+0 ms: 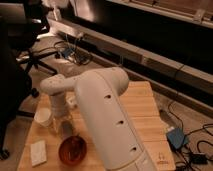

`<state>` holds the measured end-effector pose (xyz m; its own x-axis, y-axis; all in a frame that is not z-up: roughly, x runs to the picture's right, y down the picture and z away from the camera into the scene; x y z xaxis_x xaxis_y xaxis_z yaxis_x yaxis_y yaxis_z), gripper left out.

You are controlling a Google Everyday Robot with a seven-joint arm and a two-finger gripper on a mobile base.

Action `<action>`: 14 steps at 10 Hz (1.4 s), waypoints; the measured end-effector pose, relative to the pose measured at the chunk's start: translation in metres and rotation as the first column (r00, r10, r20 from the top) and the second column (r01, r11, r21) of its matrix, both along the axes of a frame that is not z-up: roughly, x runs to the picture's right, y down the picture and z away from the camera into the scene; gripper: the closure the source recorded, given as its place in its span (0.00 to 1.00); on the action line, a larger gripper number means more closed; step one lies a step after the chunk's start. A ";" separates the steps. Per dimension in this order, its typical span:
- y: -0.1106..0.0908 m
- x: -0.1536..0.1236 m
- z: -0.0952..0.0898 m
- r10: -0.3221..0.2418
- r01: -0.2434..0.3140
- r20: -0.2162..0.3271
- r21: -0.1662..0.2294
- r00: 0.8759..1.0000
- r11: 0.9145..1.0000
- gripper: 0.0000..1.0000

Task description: Place the eraser on the white sponge

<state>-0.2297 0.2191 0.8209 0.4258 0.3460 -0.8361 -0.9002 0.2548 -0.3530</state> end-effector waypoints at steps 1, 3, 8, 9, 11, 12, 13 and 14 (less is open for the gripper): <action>0.004 0.001 0.002 -0.015 0.015 -0.007 -0.001 1.000 1.000 0.40; 0.009 0.003 0.007 -0.031 0.031 -0.029 -0.005 0.999 0.999 0.60; 0.004 0.013 0.012 -0.027 0.029 -0.089 0.017 0.996 0.999 0.83; -0.011 0.020 0.006 -0.009 0.013 -0.103 0.045 0.995 0.999 0.83; -0.039 0.029 -0.014 0.026 -0.015 -0.113 0.101 0.993 0.995 0.83; -0.057 0.032 -0.032 0.043 -0.029 -0.104 0.136 0.994 0.990 0.83; -0.073 0.033 -0.052 0.057 -0.042 -0.085 0.170 0.995 0.985 0.83; -0.082 0.029 -0.069 0.061 -0.048 -0.060 0.191 0.996 0.980 0.83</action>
